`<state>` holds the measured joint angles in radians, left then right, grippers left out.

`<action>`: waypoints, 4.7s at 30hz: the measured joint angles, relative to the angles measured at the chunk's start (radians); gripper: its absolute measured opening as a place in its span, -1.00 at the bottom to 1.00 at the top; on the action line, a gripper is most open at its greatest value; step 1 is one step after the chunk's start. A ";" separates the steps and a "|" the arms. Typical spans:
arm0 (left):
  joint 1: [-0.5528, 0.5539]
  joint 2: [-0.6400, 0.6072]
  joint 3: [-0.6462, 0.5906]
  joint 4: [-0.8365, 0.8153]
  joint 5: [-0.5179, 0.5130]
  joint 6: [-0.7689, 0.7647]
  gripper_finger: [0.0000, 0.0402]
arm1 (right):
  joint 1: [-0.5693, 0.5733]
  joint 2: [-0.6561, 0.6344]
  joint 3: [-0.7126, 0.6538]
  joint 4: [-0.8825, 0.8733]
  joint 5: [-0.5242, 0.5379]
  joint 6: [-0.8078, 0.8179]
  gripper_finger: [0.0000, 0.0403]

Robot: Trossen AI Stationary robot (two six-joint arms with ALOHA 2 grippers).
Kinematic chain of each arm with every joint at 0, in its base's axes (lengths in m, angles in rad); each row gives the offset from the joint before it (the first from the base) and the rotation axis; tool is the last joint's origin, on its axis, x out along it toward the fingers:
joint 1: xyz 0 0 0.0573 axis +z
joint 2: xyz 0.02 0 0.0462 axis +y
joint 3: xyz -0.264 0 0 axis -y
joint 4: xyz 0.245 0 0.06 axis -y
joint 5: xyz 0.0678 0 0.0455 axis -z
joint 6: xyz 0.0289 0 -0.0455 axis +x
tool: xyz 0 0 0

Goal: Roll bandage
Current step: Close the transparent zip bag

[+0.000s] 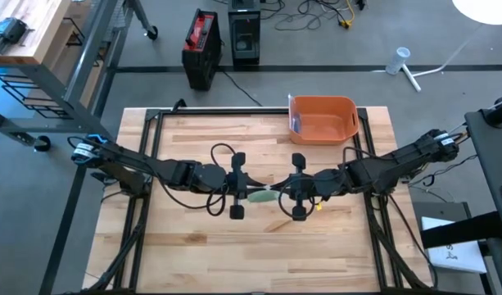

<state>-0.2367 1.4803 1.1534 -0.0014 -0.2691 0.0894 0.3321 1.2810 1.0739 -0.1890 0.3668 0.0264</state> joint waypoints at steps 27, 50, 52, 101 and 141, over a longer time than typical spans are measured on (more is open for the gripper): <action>0.000 0.002 -0.003 0.005 0.006 -0.137 -0.96 | 0.002 0.016 0.000 0.059 0.103 -0.061 -0.79; -0.001 -0.001 -0.003 0.039 0.004 -0.152 -0.96 | 0.004 0.017 0.000 0.050 0.094 -0.090 -0.93; -0.001 -0.001 -0.003 0.039 -0.012 -0.152 -0.96 | 0.003 0.017 0.000 0.050 0.095 -0.093 -0.98; -0.010 -0.026 -0.002 -0.069 -0.033 -0.196 -0.97 | 0.004 0.010 -0.001 0.062 0.104 -0.142 -0.68; -0.022 -0.028 -0.002 -0.012 -0.025 -0.150 -0.97 | -0.012 0.037 -0.001 0.133 0.026 -0.185 -0.99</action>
<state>-0.2584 1.4519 1.1511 -0.0132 -0.2945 -0.0608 0.3202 1.3178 1.0733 -0.0564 0.3930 -0.1591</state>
